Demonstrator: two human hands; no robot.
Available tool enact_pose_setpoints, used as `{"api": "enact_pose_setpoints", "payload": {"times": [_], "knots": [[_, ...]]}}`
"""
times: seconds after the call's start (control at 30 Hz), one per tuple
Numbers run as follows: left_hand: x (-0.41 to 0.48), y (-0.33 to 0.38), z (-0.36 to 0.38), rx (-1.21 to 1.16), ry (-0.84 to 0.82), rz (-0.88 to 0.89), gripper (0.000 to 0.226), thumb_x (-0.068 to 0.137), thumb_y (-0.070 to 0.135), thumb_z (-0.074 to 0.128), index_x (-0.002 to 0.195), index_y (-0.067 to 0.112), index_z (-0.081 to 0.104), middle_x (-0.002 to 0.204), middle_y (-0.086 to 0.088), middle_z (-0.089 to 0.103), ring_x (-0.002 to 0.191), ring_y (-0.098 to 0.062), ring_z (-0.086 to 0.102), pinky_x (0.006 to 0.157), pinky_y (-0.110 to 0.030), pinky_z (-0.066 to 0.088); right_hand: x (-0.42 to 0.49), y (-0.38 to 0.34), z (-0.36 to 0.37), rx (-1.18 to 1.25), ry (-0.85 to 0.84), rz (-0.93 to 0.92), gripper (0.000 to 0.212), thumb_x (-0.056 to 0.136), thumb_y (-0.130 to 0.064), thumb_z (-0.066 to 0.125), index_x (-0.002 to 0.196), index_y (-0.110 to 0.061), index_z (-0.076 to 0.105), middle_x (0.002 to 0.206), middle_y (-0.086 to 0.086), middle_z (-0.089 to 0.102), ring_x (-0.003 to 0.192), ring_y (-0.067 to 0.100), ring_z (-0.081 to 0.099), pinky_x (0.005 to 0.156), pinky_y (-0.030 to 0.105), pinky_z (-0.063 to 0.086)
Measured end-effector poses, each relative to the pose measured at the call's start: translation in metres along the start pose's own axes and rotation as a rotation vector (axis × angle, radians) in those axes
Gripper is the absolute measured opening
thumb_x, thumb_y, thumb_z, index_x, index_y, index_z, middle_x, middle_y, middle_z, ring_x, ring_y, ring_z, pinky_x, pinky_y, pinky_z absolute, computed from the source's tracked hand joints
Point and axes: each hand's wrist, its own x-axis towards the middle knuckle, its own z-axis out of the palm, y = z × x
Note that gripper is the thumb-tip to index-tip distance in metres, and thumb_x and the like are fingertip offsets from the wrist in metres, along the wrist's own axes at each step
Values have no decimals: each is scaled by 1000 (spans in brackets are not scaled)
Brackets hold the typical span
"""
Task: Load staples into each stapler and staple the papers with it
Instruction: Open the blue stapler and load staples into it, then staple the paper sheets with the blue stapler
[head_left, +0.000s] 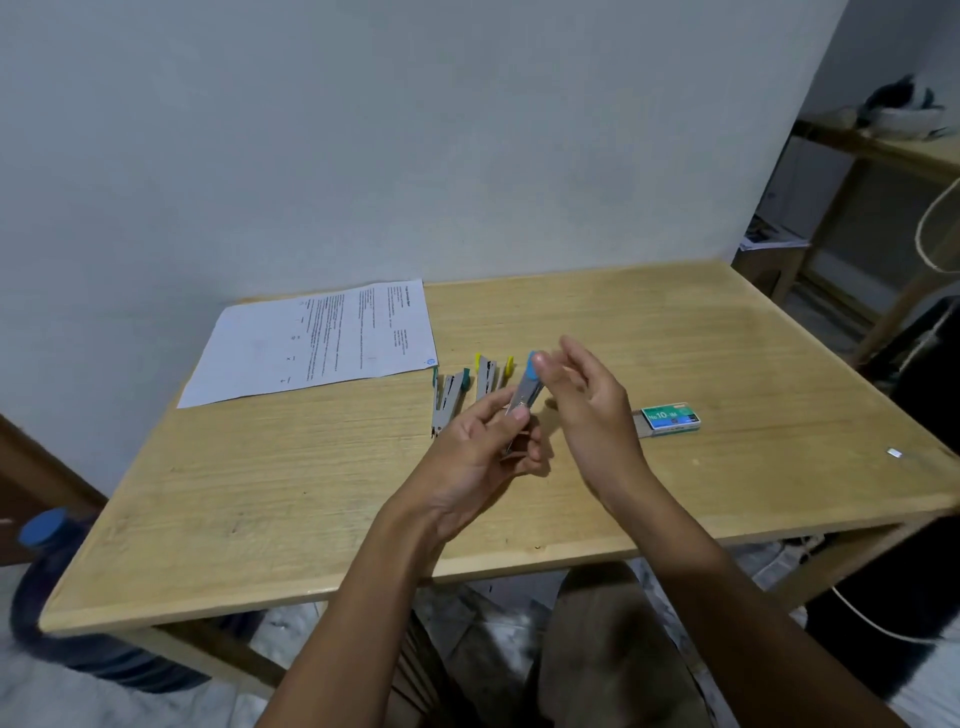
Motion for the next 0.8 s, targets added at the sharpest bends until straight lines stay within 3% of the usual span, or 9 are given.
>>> {"api": "enact_pose_setpoints", "payload": {"times": [0.07,0.17,0.3,0.37,0.43,0.5,0.6,0.73,0.8], "knots": [[1,0,-3,15,14,0,52,91,17,63,138,2,48,84,-11,57,73,-20,56,75,-35,53,0,-2,-1,107,-86,107,50,87,-57,63,120,-20,68,104,-2,73,91,15,68,85,36,57],[2,-1,-6,17,26,3,53,90,15,65,140,4,48,84,-12,58,73,-21,56,76,-36,53,-6,-11,-1,202,-115,103,40,93,-48,59,99,-11,74,73,-2,73,59,21,62,54,29,54],[1,0,-4,18,24,17,49,92,13,64,138,4,50,82,-11,58,73,-19,57,72,-32,54,-8,-15,1,183,-48,60,36,94,-40,59,102,-9,74,84,3,75,56,4,66,47,12,48],[0,0,-3,13,29,20,48,92,13,63,137,2,51,82,-12,58,73,-19,57,72,-32,53,-8,-15,2,175,-36,54,34,94,-38,59,101,-9,74,89,7,75,55,1,65,46,10,47],[0,1,-1,11,40,12,44,93,13,61,134,1,53,83,-14,58,73,-21,58,73,-35,52,-9,-14,3,171,-23,44,31,94,-38,60,98,-12,75,91,8,76,61,5,66,48,12,51],[-4,3,1,30,84,19,36,94,16,62,127,3,60,86,-15,61,73,-21,61,76,-40,50,-9,-14,5,166,-1,11,27,94,-39,59,92,-17,75,92,8,76,72,14,70,61,17,55],[-10,19,-5,232,368,119,17,90,24,68,103,13,72,85,-5,68,68,-13,64,69,-32,53,-2,-19,5,165,55,-32,27,96,-41,56,89,-19,71,86,4,76,73,16,72,68,23,56],[-12,61,-47,539,907,363,13,93,32,65,89,20,68,84,1,66,78,-12,63,66,-16,50,20,-27,8,131,-4,116,39,98,-52,46,88,-17,61,79,1,60,47,13,50,43,21,40],[-4,77,-82,764,1127,355,23,91,40,63,101,19,65,105,-4,63,101,-20,60,84,-23,49,31,-29,11,66,-98,208,45,95,-60,47,91,-17,58,82,6,51,46,13,37,43,21,28]]}}
